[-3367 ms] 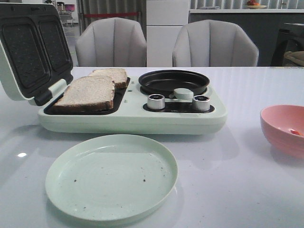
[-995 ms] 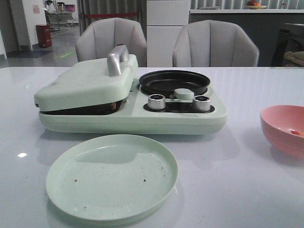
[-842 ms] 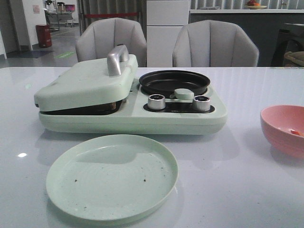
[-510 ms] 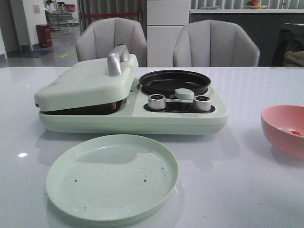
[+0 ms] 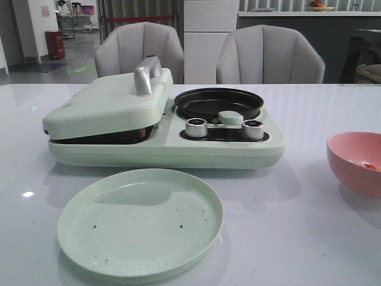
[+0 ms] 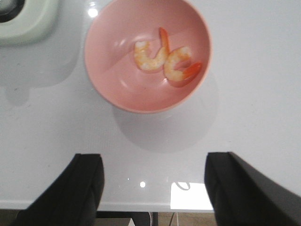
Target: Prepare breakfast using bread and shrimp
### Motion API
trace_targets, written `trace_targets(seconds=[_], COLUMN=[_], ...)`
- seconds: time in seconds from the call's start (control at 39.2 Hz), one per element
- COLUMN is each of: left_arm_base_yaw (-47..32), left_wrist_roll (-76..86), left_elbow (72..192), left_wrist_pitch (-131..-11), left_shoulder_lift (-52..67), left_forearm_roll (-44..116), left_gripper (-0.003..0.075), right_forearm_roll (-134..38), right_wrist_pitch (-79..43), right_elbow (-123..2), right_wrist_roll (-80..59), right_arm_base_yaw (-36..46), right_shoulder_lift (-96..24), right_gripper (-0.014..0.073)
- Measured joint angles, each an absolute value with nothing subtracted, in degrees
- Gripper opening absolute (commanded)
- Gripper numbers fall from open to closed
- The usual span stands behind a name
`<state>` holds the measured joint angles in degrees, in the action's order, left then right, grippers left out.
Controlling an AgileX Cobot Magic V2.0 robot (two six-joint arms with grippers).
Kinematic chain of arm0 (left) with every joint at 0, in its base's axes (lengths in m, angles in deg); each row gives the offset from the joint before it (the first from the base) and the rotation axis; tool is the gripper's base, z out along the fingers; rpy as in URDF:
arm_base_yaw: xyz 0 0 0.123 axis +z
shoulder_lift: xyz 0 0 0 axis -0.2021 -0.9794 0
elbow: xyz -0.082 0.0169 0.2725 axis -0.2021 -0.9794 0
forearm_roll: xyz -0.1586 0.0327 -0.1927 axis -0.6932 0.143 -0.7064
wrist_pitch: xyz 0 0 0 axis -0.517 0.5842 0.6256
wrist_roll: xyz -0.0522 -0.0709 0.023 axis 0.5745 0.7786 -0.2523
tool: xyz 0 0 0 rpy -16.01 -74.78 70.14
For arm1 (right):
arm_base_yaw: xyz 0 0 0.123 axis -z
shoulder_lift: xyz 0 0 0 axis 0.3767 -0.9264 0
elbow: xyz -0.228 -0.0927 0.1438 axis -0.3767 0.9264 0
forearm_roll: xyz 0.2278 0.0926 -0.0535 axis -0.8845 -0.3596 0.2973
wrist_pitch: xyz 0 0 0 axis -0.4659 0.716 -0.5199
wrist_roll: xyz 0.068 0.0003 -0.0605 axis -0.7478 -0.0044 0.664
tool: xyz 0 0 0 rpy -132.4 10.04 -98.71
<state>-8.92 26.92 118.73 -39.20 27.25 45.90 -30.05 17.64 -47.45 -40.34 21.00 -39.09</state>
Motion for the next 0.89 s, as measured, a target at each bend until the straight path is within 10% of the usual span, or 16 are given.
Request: trace_targets(seconds=[0.69,0.89], left_arm_base_yaw=[-8.92,-8.92], left_wrist_roll=[27.05,27.05], left_elbow=[118.73,118.73], left_wrist_pitch=[-39.31,-39.31], left_shoulder_lift=[27.25,27.25], left_forearm_roll=[46.00,46.00], left_gripper=[0.0101,0.0101], right_forearm_roll=[-24.48,-24.05], right_wrist_pitch=[15.58,12.86], right_elbow=[-66.03,-67.89], right_wrist_roll=[-35.14,-35.10], right_arm_base_yaw=[27.72,27.72], right_shoulder_lift=[-73.35,-78.68], right_gripper=[0.0554,0.0421])
